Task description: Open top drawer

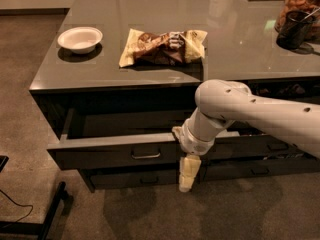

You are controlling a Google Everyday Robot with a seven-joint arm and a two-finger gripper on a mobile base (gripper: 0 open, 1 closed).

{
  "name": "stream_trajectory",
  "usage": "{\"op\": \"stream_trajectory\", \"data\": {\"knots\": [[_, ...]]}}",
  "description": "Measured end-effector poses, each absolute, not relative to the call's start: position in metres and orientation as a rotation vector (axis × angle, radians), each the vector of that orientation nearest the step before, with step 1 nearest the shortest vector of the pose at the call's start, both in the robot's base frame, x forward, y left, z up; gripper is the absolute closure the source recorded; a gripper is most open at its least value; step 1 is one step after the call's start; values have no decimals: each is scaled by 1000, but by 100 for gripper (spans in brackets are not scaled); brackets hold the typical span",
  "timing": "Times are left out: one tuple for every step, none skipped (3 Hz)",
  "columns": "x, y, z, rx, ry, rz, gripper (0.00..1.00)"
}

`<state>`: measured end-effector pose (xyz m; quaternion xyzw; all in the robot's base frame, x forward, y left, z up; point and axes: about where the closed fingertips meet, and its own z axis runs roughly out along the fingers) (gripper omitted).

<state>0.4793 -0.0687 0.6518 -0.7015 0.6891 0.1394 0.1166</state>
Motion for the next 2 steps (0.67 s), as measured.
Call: {"op": "stream_trajectory", "data": {"knots": [[456,-76,660,-2107,2090,491,0],[456,-76,660,-2107,2090,491,0]]}}
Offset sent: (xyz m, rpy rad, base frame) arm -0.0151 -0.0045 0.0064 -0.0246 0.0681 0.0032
